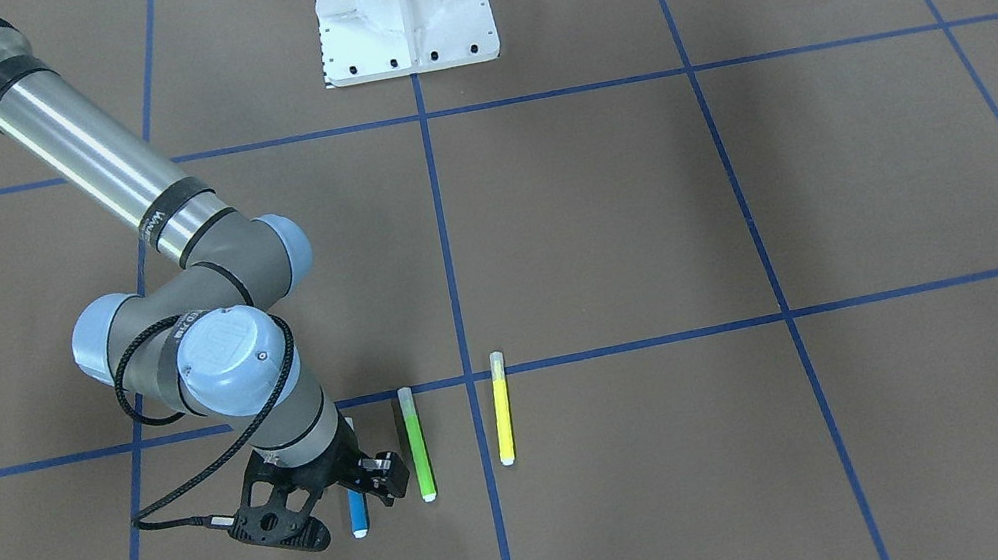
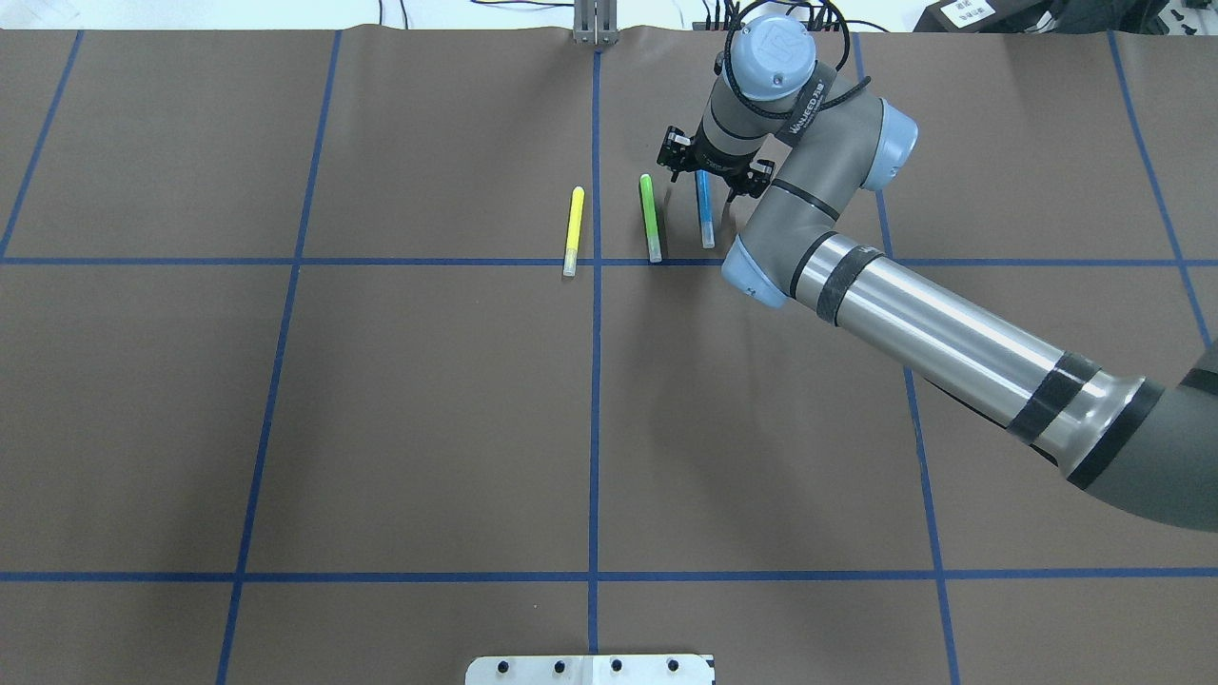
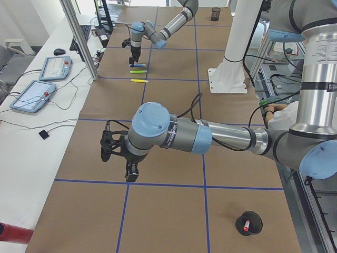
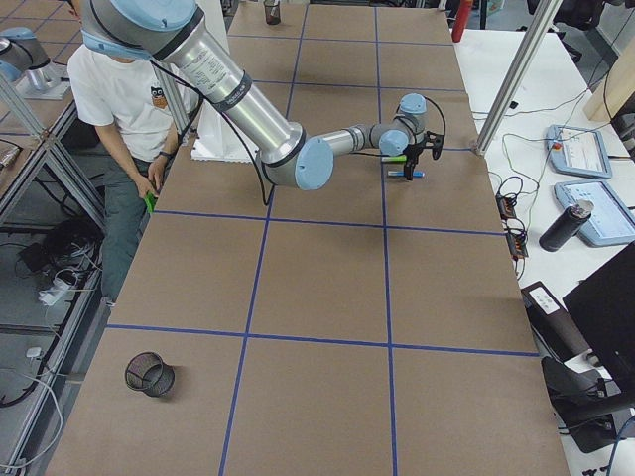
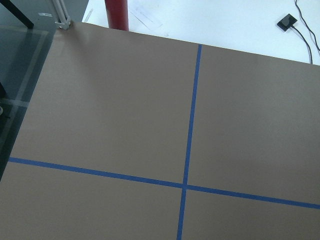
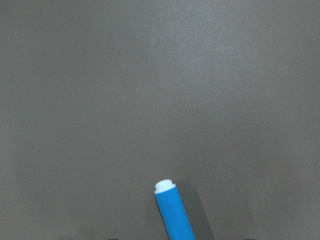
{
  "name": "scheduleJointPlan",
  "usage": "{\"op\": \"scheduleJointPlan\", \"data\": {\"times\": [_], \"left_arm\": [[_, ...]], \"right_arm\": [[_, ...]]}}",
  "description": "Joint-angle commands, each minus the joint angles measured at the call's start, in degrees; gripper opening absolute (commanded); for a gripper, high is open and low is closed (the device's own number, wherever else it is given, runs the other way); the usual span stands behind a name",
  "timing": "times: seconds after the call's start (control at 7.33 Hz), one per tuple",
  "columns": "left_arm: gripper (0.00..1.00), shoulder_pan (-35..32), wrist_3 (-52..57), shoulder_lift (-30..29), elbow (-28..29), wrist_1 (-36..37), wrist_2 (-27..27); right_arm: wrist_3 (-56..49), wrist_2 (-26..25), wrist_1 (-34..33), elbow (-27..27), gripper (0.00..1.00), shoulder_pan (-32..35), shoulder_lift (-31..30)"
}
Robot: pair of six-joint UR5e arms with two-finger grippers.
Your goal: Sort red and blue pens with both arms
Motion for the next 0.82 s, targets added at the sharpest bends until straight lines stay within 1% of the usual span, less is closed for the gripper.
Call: {"op": "scheduleJointPlan", "data": {"times": [0.0, 0.14, 0.41, 0.55, 0.68], "left_arm": [[1.00, 0.3, -0.5, -0.4, 0.0, 0.0, 0.0], [1.00, 0.3, -0.8, -0.4, 0.0, 0.0, 0.0], [1.00, 0.2, -1.4, -0.5, -0.3, 0.0, -0.1], [1.00, 0.2, -2.1, -0.5, -0.4, 0.0, -0.1], [1.00, 0.1, -2.1, -0.5, -0.3, 0.0, -1.1]], "right_arm": [[-1.7, 1.8, 0.2, -0.4, 0.52, 0.4, 0.1], [-3.6, 1.9, 0.2, -0.4, 0.48, 0.5, -0.2], [-3.9, 2.2, 0.2, -0.4, 0.48, 0.6, -0.3], [-4.0, 2.4, 0.2, -0.4, 0.46, 0.6, -0.4], [-4.0, 2.4, 0.2, -0.4, 0.45, 0.6, -0.4]]}}
